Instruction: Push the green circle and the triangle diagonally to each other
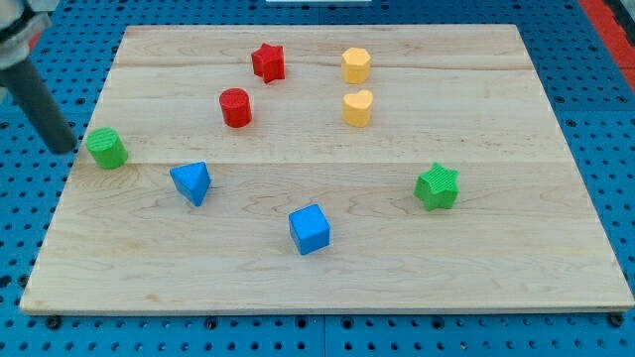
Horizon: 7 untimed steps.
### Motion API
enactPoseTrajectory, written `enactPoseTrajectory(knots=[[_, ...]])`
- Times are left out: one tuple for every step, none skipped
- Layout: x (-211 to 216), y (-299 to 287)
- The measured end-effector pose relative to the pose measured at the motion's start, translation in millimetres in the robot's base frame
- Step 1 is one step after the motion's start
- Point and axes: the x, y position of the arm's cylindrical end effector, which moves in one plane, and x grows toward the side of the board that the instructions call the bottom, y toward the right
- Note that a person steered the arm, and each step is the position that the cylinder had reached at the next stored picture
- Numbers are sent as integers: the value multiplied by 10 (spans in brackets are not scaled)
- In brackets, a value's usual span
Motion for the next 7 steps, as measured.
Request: enactPoseTrajectory(knots=[[216,387],[186,285],[380,527],[380,1036],[464,1573],[1041,1415],[1488,2292]])
